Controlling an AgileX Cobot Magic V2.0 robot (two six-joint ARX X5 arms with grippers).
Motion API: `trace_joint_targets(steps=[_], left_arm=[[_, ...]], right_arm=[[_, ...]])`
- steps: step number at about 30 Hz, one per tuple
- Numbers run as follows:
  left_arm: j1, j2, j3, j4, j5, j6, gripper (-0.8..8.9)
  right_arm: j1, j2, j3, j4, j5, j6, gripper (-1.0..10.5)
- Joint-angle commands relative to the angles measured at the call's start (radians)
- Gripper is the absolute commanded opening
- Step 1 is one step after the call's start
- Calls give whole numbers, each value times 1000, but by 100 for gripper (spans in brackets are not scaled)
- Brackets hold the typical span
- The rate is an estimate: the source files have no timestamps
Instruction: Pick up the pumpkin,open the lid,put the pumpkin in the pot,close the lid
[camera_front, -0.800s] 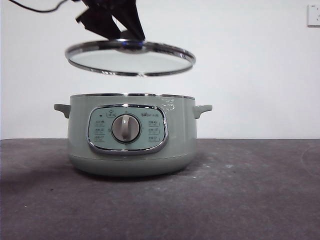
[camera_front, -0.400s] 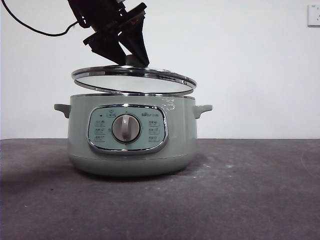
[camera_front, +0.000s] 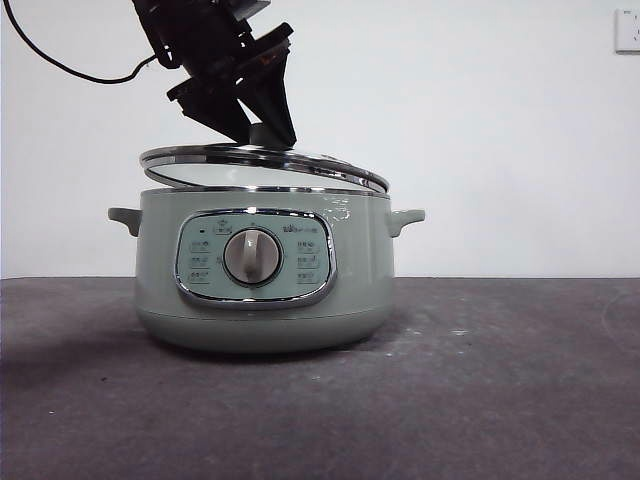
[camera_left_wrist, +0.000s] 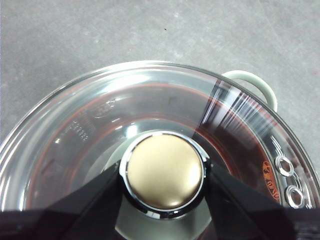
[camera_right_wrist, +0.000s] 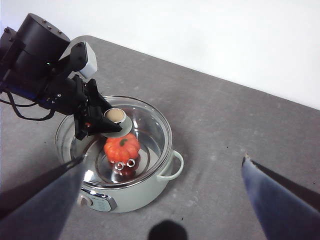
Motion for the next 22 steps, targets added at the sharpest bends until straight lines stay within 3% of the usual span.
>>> trace_joint_targets(steps=[1, 22], left_arm=[[2, -5, 12, 19, 9, 13, -9], [5, -5, -133, 26, 10, 16, 6]], right_arm=[[2, 0, -2, 7, -1, 2, 596], [2, 0, -2, 4, -2, 2, 596]])
